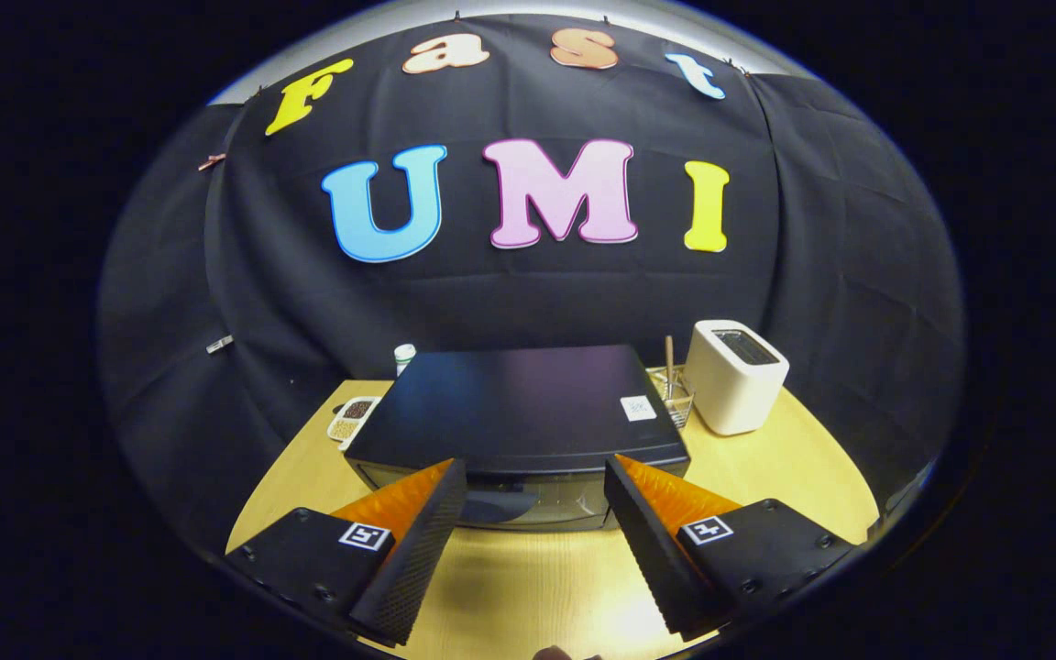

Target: Open the toaster oven, put the food inside, and close the toaster oven door.

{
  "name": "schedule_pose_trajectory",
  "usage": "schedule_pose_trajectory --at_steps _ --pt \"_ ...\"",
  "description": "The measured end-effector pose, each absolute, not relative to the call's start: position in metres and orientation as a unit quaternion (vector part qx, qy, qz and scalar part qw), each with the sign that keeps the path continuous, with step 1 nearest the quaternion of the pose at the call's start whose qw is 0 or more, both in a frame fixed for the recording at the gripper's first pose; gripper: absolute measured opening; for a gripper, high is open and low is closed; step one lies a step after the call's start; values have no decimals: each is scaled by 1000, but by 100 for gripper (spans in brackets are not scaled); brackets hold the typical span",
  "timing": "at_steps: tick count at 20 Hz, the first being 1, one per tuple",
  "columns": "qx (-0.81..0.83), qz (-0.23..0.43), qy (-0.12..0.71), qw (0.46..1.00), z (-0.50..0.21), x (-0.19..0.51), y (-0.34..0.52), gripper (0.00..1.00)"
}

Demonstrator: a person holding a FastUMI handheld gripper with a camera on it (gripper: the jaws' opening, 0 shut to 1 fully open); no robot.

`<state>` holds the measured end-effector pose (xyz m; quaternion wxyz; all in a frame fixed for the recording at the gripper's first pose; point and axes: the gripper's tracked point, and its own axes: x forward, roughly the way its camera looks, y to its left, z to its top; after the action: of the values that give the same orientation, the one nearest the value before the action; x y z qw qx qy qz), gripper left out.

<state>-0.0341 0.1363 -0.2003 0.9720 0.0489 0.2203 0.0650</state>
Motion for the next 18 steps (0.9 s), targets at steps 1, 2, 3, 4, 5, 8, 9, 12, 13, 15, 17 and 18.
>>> schedule_pose_trajectory --at_steps 1,2,3,4,5,8,9,12,13,15,17,18 --pt "50 63 208 975 -188 -32 130 99" --pt "51 61 195 978 -176 -30 123 99" --pt "53 59 181 980 -163 -26 116 99" --pt "56 57 165 983 -147 -24 109 99" --pt "57 52 150 986 -133 -21 101 99" --pt "64 38 105 992 -91 -17 77 99" --pt "69 33 90 993 -76 -17 69 99" --pt "82 23 58 995 -43 -18 48 98" --pt "87 23 53 995 -35 -20 43 98" --pt "92 18 39 995 -19 -21 31 99" --pt "86 9 22 996 -7 -23 18 98" --pt "79 5 15 997 -3 -24 13 98"
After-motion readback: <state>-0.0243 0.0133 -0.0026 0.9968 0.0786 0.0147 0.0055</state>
